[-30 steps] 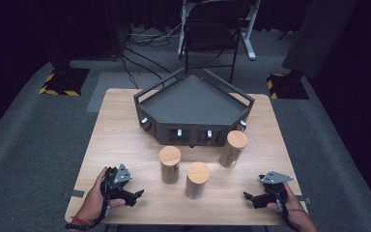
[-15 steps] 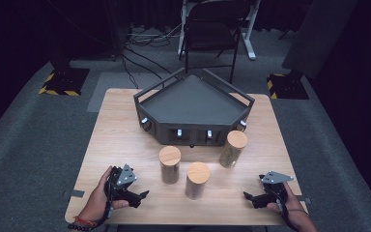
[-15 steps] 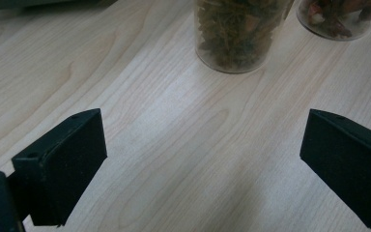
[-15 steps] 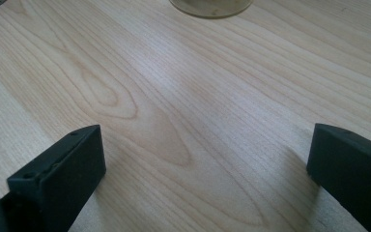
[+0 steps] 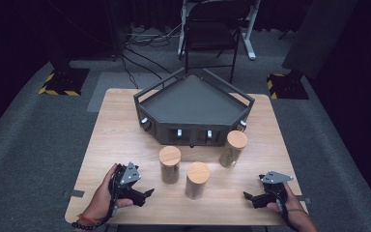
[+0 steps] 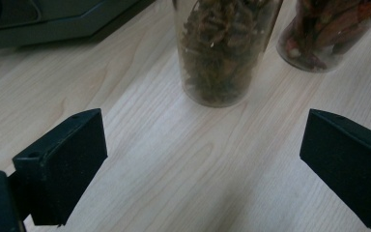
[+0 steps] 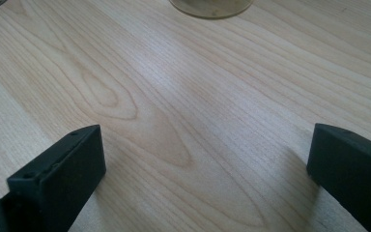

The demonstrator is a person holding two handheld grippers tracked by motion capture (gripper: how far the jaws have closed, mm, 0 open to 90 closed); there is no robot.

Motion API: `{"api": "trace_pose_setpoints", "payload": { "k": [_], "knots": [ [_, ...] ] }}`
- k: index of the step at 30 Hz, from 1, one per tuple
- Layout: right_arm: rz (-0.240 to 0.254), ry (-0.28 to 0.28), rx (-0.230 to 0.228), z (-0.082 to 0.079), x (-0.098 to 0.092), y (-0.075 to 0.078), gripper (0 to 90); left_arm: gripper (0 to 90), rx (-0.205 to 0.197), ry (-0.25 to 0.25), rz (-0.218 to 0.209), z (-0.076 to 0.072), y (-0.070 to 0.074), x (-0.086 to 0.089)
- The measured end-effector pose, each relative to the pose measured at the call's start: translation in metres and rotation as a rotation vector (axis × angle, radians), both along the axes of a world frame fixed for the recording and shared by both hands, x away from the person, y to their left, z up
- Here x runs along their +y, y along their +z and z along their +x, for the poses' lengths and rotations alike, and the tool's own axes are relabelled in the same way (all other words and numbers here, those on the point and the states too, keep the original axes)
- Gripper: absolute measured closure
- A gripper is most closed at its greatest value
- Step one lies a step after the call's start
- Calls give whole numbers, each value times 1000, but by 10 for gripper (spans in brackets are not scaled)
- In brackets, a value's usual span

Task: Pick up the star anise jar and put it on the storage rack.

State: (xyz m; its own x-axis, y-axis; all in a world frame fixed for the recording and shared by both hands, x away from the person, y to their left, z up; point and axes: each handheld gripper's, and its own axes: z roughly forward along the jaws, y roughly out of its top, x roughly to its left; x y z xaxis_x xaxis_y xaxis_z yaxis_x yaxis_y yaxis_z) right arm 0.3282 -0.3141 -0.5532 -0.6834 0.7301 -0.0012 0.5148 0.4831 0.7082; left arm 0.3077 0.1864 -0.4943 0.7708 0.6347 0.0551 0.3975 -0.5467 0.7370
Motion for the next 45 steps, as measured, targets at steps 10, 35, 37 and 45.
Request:
{"api": "trace_pose_setpoints", "payload": {
  "k": [10,35,37,45],
  "knots": [
    [0,0,0,0,0,0,0,31,-20,-33,-21,7,8,-15],
    [0,1,0,0,0,0,0,36,-57,-84,-70,25,24,-42],
    [0,1,0,0,0,0,0,36,-57,-80,-71,26,24,-43],
    [0,1,0,0,0,0,0,36,-65,-81,-81,31,25,-48]
  ]
}}
